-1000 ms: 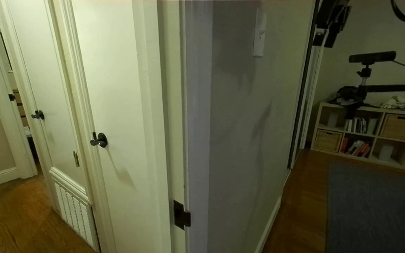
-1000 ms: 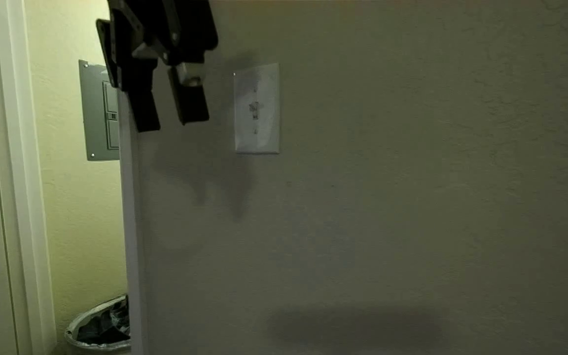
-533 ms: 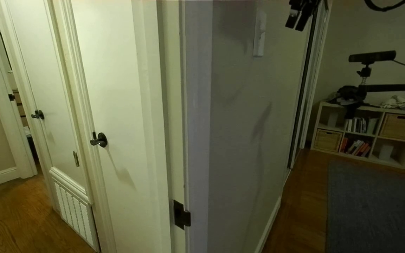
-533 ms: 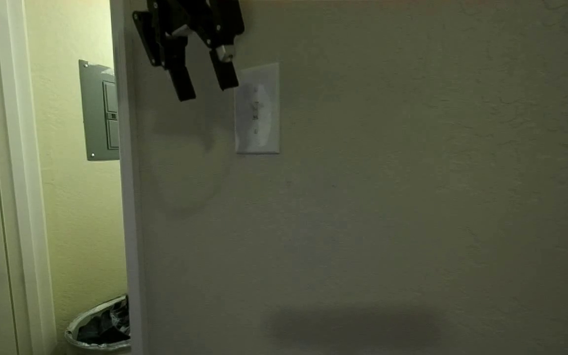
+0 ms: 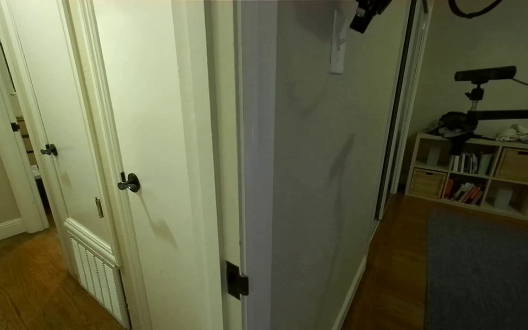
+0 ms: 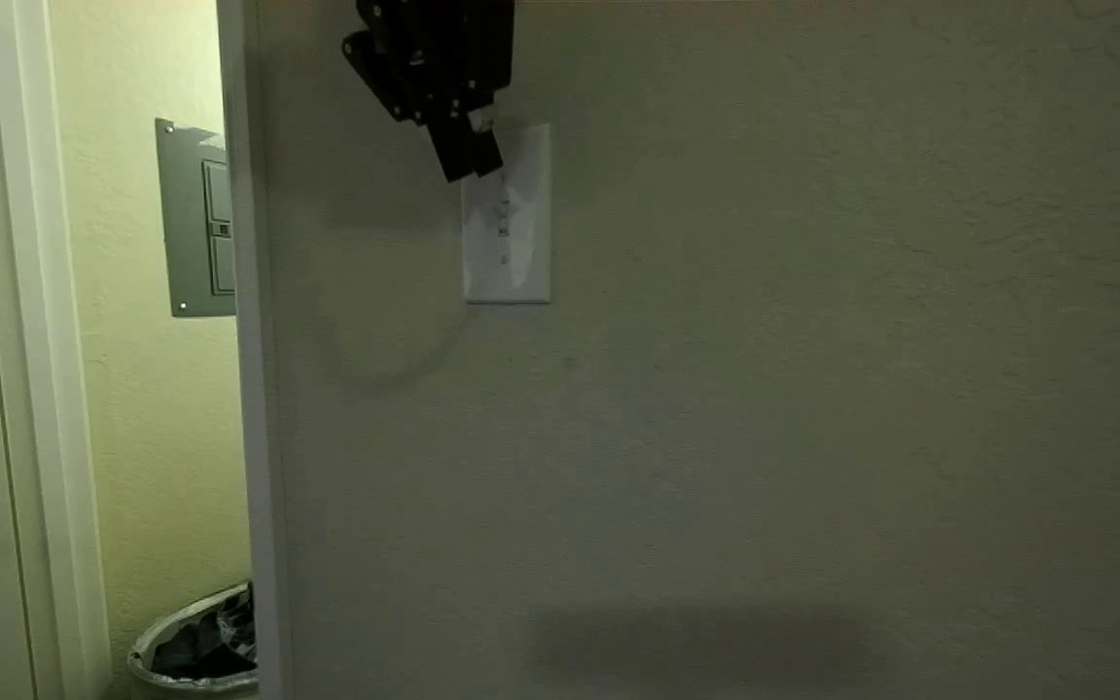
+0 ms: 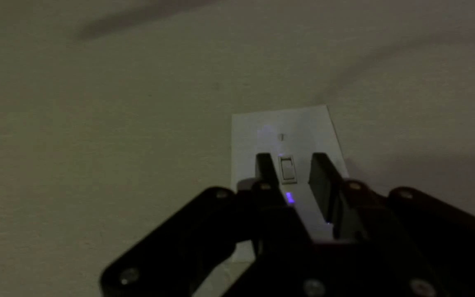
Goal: Turn off the light
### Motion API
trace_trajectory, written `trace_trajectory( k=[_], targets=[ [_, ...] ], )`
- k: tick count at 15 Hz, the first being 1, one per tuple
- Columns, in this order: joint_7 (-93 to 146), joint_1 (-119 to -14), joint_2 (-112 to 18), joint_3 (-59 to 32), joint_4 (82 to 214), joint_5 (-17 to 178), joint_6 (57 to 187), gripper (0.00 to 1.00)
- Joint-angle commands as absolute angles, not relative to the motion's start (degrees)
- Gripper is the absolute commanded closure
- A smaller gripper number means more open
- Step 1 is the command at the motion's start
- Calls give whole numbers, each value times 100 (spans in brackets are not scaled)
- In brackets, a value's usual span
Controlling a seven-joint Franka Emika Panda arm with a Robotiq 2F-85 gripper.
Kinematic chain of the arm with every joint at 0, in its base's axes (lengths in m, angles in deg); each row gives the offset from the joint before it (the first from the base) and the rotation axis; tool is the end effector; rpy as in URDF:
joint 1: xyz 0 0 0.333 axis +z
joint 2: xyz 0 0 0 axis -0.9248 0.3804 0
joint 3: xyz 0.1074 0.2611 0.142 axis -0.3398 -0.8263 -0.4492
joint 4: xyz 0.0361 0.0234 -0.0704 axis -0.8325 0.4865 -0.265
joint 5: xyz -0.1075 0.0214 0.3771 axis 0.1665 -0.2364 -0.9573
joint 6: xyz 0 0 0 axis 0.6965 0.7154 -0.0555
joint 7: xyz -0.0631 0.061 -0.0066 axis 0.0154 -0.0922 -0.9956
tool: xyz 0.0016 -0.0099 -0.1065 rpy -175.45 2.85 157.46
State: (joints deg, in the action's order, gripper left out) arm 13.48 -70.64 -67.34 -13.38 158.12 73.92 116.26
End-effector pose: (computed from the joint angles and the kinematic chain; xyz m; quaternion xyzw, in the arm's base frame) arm 0.5774 -0.0692 0.6278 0.9662 -0.0036 0.2579 0.0027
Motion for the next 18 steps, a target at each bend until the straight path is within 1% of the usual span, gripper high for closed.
trace_trajectory(
  k=[1, 2, 4, 5, 6, 9, 14, 18],
  targets=[
    [1060, -7090, -6401, -1272, 15530, 7016, 11853, 95],
    [1019, -7101, -6330, -1275, 15462, 6979, 11870, 98],
    [970, -7125, -6193, -1290, 15330, 6934, 11836, 100],
    [942, -7133, -6149, -1299, 15289, 6881, 11801, 96],
    [908, -7140, -6156, -1300, 15279, 6841, 11752, 97],
    [871, -7160, -6198, -1298, 15364, 6703, 11689, 94],
    [812, -7177, -6292, -1307, 15624, 6542, 11493, 96],
    [844, -7184, -6365, -1307, 15813, 6661, 11278, 95]
  ],
)
